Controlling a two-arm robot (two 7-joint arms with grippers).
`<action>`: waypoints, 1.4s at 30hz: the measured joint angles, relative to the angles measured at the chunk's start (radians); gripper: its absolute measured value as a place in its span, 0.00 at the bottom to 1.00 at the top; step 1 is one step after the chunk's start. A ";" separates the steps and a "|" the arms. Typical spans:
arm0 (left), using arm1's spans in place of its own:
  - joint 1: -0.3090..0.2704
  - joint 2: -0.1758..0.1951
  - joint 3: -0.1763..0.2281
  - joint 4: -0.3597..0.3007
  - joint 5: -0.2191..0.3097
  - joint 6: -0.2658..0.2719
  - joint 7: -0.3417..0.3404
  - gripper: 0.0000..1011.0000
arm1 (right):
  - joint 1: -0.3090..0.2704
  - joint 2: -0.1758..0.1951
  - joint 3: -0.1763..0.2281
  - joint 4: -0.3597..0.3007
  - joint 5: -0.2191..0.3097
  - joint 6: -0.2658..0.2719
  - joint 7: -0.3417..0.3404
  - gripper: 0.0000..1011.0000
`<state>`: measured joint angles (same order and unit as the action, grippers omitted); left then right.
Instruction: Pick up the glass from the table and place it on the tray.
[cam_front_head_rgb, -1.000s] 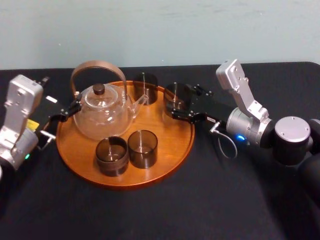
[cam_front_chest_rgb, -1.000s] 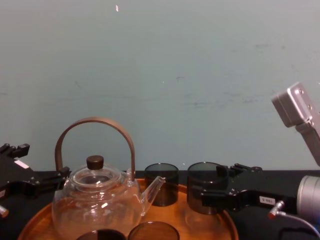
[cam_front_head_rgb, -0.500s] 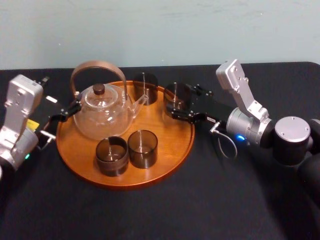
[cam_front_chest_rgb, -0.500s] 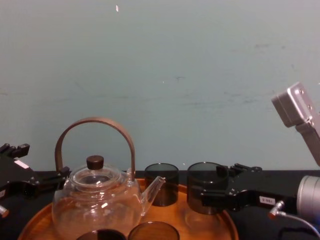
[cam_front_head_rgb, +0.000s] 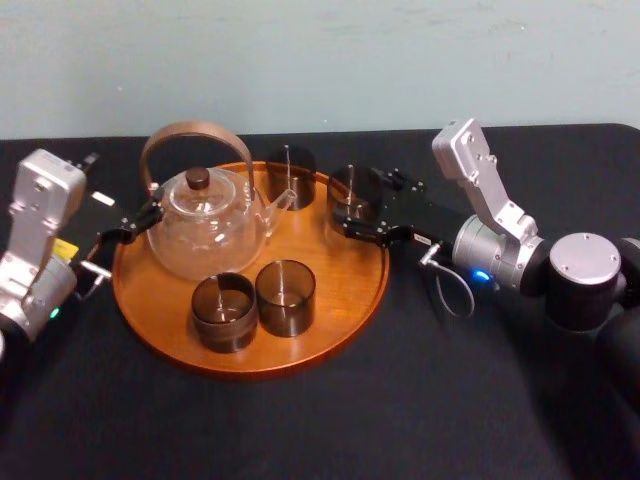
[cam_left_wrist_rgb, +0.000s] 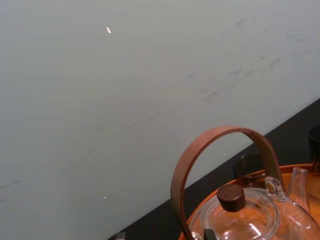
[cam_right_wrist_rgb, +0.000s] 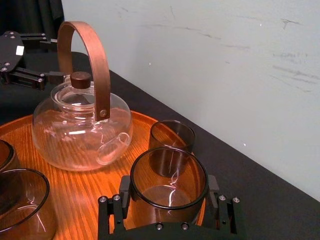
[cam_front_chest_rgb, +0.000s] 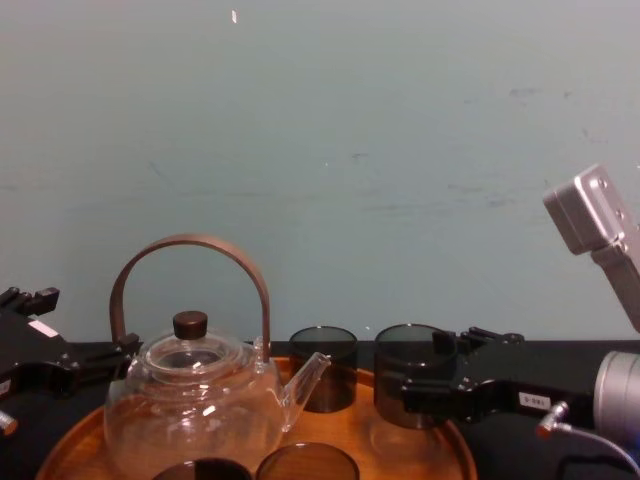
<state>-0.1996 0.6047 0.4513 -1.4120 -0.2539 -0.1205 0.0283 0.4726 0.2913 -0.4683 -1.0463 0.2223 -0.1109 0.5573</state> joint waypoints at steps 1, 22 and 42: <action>0.000 0.000 0.000 0.000 0.000 0.000 0.000 1.00 | 0.000 0.000 0.000 0.000 0.000 0.000 0.000 0.90; 0.000 0.000 0.000 0.000 0.000 0.000 0.000 1.00 | -0.046 0.036 0.007 -0.084 0.035 -0.003 0.016 0.89; 0.000 0.000 0.000 0.000 0.000 0.000 0.000 1.00 | -0.036 0.028 -0.003 -0.056 0.038 -0.011 0.013 0.90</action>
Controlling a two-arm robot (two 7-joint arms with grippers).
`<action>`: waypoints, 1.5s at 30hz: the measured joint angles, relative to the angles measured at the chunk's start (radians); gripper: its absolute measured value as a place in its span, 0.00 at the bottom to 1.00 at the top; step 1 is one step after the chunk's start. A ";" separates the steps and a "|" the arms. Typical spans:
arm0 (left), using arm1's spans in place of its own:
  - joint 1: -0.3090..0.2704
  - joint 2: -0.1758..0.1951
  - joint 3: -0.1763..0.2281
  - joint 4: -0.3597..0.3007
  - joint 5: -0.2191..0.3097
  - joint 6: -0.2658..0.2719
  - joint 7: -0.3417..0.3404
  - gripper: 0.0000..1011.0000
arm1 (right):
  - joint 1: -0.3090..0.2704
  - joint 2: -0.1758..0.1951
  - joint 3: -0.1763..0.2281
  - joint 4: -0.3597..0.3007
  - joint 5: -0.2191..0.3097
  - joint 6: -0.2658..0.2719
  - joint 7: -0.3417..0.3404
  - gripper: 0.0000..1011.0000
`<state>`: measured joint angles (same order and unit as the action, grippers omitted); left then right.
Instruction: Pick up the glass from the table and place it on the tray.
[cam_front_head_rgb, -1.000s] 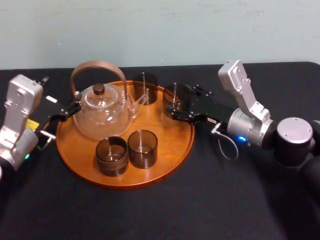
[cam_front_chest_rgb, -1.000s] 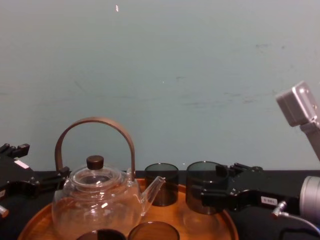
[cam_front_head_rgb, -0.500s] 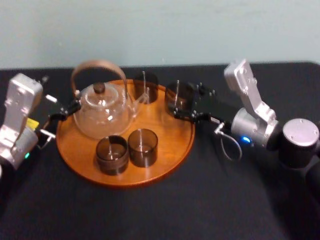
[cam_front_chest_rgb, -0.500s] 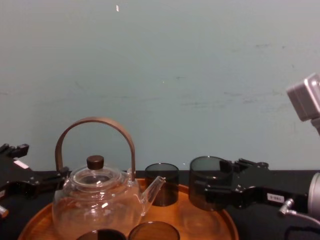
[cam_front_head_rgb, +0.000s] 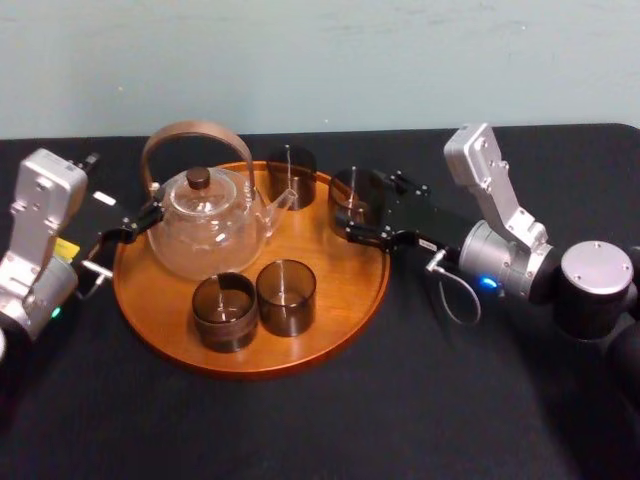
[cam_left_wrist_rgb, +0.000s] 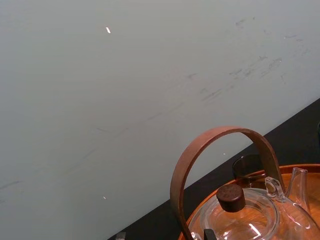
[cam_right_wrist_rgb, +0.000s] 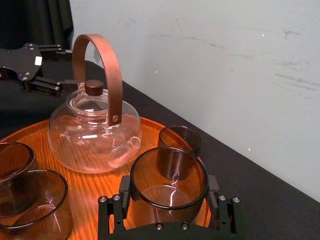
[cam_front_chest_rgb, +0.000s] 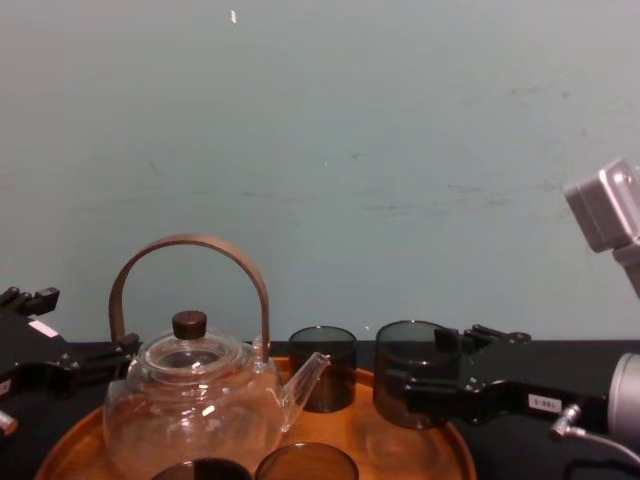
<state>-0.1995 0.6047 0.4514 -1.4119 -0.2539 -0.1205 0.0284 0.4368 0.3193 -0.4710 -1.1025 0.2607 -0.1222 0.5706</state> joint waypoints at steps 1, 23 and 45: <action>0.000 0.000 0.000 0.000 0.000 0.000 0.000 1.00 | 0.003 -0.002 -0.001 0.007 0.000 -0.001 0.001 0.89; 0.000 0.000 0.000 0.000 0.000 0.000 0.000 1.00 | 0.055 -0.051 -0.021 0.137 -0.005 -0.049 0.037 0.89; 0.000 0.000 0.000 0.000 0.000 0.000 0.000 1.00 | 0.063 -0.067 -0.032 0.168 -0.011 -0.043 0.042 0.89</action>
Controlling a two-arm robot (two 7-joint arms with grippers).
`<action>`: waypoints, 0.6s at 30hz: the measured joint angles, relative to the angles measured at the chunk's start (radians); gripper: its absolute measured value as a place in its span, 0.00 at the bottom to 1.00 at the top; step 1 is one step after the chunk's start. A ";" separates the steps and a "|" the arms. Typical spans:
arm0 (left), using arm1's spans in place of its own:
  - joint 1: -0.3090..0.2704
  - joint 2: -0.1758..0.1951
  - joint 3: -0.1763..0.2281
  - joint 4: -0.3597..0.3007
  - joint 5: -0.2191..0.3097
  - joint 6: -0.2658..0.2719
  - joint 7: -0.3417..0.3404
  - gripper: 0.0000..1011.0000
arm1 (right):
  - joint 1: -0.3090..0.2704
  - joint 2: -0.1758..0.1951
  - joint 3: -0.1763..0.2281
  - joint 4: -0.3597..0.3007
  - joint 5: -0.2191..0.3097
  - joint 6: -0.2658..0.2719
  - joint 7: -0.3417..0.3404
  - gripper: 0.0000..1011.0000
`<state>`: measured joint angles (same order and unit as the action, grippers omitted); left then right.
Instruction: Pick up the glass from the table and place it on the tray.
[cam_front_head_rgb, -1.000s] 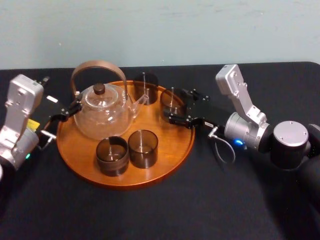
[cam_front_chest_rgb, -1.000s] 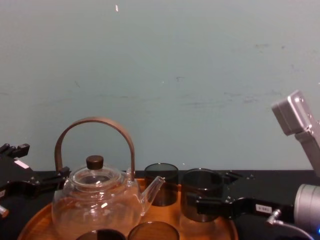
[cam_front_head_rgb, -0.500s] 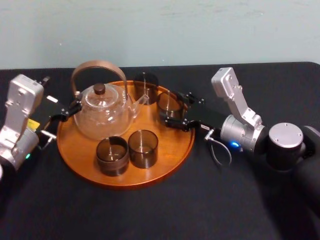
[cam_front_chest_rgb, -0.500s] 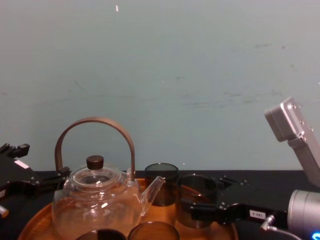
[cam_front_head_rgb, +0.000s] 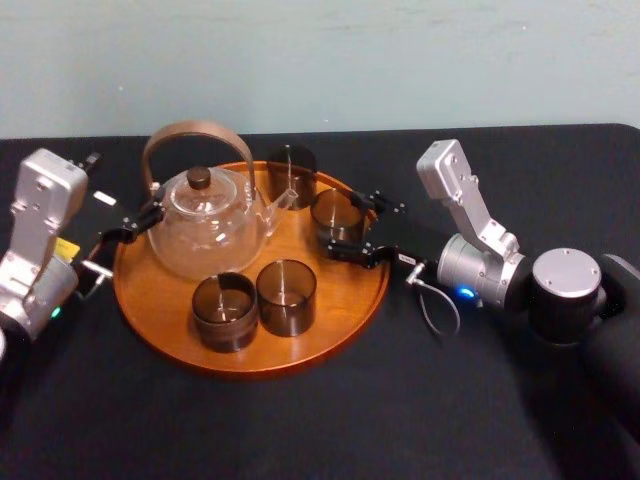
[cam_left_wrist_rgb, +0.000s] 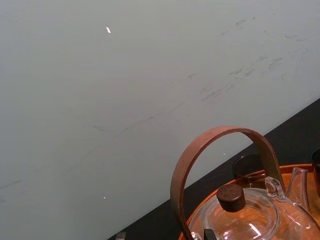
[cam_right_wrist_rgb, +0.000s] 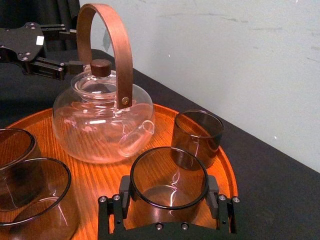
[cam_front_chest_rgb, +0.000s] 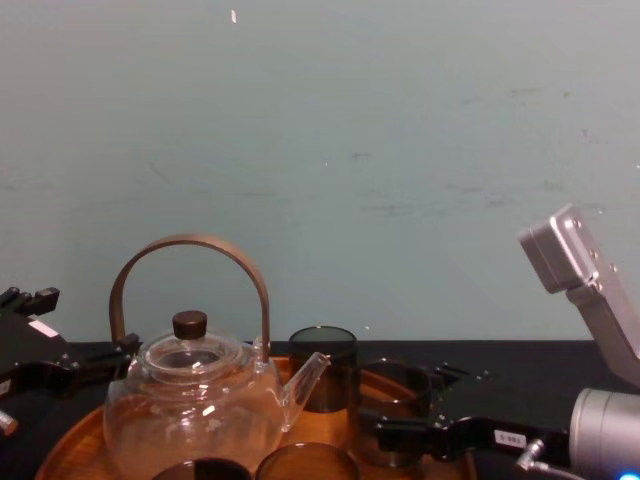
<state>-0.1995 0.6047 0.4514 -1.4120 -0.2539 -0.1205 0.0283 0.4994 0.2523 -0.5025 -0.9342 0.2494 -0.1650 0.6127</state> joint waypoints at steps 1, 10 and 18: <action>0.000 0.000 0.000 0.000 0.000 0.000 0.000 1.00 | 0.000 0.000 0.000 0.000 0.000 0.000 0.000 0.89; 0.000 0.000 0.000 0.000 0.000 0.000 0.000 1.00 | 0.000 0.001 0.000 -0.002 0.000 0.000 0.000 0.99; 0.000 0.000 0.000 0.000 0.000 0.000 0.000 1.00 | 0.000 0.001 0.001 -0.002 0.003 -0.001 0.001 0.99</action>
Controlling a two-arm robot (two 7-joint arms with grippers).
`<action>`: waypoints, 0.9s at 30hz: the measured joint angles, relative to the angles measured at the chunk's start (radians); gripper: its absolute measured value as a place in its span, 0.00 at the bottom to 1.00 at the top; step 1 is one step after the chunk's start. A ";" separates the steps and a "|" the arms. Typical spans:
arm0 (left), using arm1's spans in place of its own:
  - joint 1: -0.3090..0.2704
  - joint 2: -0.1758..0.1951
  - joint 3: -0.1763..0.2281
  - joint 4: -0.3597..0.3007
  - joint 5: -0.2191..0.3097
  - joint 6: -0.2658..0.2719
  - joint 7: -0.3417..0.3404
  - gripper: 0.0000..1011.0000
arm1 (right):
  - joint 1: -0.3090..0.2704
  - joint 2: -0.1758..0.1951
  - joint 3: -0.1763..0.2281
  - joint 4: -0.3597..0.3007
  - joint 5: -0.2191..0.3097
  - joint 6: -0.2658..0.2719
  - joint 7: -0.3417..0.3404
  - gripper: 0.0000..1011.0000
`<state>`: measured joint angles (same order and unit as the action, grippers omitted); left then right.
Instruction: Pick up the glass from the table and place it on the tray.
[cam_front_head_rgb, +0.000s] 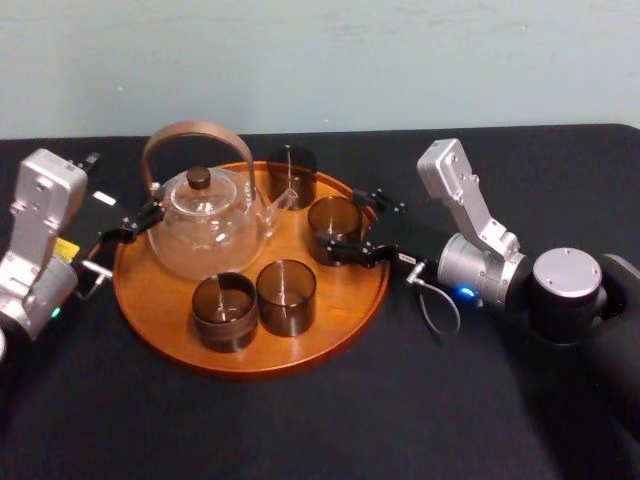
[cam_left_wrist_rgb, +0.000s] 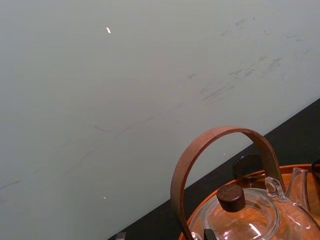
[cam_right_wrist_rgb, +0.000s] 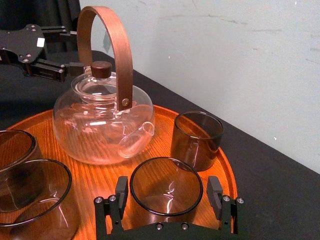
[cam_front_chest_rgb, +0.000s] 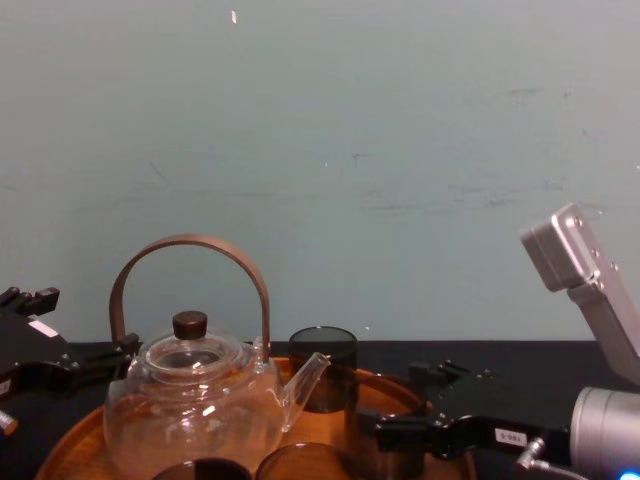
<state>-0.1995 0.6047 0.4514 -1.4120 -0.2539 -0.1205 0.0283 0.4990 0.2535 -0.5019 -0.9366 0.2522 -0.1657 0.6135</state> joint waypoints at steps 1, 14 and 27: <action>0.000 0.000 0.000 0.000 0.000 0.000 0.000 1.00 | 0.000 0.000 0.001 0.000 0.002 0.000 0.002 0.99; 0.000 0.000 0.000 0.000 0.000 0.000 0.000 1.00 | -0.027 0.023 0.009 -0.044 0.027 0.037 0.013 0.99; 0.000 0.000 0.000 0.000 0.000 0.000 0.000 1.00 | -0.103 0.081 0.015 -0.150 0.043 0.073 0.001 0.99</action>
<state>-0.1995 0.6047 0.4514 -1.4120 -0.2539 -0.1205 0.0283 0.3956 0.3349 -0.4869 -1.0863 0.2956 -0.0932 0.6142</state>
